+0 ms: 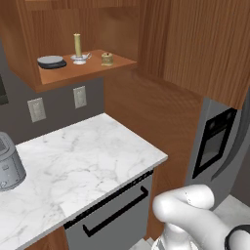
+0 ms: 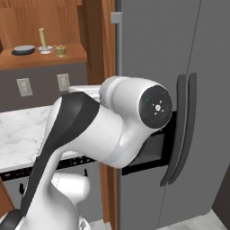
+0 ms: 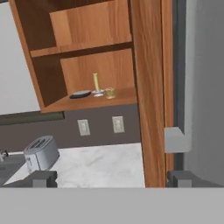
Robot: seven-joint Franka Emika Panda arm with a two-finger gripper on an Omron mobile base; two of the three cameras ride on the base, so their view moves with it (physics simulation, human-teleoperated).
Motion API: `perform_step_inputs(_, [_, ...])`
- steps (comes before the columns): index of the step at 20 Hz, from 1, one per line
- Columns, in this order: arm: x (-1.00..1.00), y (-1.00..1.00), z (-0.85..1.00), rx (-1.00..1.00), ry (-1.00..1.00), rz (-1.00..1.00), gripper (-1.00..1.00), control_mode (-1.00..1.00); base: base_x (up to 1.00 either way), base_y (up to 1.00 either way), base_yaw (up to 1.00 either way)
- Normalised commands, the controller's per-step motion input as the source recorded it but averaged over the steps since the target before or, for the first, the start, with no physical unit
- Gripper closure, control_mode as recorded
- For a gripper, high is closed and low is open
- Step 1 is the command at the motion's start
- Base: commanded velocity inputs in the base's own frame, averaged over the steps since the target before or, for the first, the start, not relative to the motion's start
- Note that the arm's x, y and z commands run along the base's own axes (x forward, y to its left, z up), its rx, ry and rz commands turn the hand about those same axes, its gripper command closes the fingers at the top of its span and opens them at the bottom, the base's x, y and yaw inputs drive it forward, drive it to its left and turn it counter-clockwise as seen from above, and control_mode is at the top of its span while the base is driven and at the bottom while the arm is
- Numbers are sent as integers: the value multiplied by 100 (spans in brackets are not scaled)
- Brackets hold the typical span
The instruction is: Pick the candle and candle from the dining table and place them in the open cabinet. Close the cabinet after placing the objects.
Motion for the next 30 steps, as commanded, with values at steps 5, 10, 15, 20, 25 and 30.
perform_step_inputs(5, [11, 0, -3, 0, -5, 0, -100, -100, 0, 0, 0])
perform_step_inputs(10, [22, 0, -3, 0, -9, 0, -100, -100, 0, 0, 0])
perform_step_inputs(15, [26, 4, -2, 1, -5, 0, -100, -100, 0, 0, 0])
perform_step_inputs(20, [24, 25, -17, 1, -1, 0, -100, -100, 0, 0, 0])
perform_step_inputs(25, [8, 37, -15, 0, 0, 2, -100, -100, 0, 0, 0])
perform_step_inputs(30, [2, 44, -13, 0, 0, 3, -100, -100, 0, 0, 0])
